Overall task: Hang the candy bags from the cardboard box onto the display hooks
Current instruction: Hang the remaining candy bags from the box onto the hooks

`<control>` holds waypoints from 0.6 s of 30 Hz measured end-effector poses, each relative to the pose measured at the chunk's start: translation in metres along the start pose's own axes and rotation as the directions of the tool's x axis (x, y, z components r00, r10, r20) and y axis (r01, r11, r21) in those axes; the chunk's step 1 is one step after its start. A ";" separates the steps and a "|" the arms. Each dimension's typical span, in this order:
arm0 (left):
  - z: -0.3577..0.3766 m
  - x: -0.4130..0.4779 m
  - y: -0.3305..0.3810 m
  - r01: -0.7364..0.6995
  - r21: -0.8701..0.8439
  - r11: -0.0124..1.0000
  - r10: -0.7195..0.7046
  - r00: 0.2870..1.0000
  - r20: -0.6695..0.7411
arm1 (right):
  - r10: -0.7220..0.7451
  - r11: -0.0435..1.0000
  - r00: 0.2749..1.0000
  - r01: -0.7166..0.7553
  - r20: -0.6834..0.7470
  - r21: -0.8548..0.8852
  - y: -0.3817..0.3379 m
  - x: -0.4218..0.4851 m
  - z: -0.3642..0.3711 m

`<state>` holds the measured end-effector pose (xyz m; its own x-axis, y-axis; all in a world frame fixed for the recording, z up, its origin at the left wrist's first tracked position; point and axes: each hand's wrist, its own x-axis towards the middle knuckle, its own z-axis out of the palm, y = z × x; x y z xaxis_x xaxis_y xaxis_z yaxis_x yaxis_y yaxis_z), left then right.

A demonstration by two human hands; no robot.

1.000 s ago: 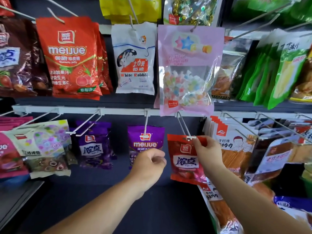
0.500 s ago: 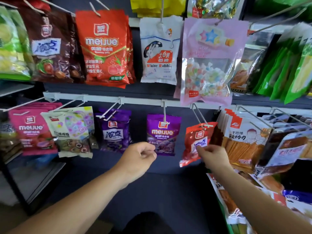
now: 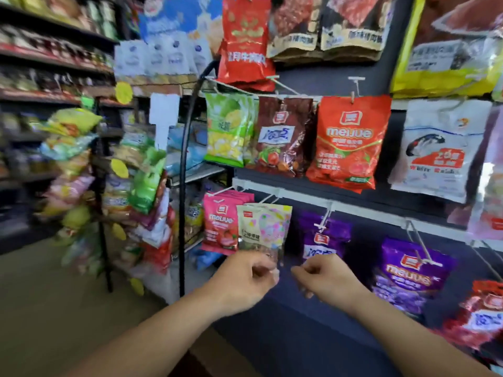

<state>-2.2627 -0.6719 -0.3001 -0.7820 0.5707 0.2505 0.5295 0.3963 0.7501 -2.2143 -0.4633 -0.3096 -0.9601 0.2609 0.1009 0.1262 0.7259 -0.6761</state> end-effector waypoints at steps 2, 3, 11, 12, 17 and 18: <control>-0.027 -0.010 -0.016 0.044 0.006 0.999 -0.044 0.999 -0.013 | -0.025 1.000 0.999 0.024 0.032 0.016 -0.030 0.012 0.021; -0.039 -0.014 -0.024 0.065 0.010 0.998 -0.065 0.998 -0.024 | -0.049 0.999 0.998 0.049 0.048 0.021 -0.044 0.018 0.031; -0.083 -0.040 -0.082 0.146 0.054 0.988 -0.139 0.983 -0.124 | -0.170 0.985 0.974 0.171 0.149 0.010 -0.099 0.038 0.096; -0.079 -0.044 -0.092 0.165 0.038 0.986 -0.159 0.979 -0.124 | -0.177 0.984 0.971 0.179 0.160 0.004 -0.096 0.038 0.103; -0.045 -0.060 -0.141 0.270 -0.017 0.963 -0.270 0.956 -0.112 | -0.171 0.981 0.960 0.187 0.224 -0.051 -0.062 0.031 0.148; -0.036 -0.063 -0.152 0.293 -0.040 0.955 -0.295 0.950 -0.102 | -0.160 0.984 0.959 0.175 0.233 -0.046 -0.053 0.029 0.158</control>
<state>-2.3058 -0.7945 -0.4078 -0.9328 0.3516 0.0789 0.2637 0.5169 0.8144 -2.2886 -0.5945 -0.3857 -0.9993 -0.0138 0.0348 -0.0322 0.7887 -0.6140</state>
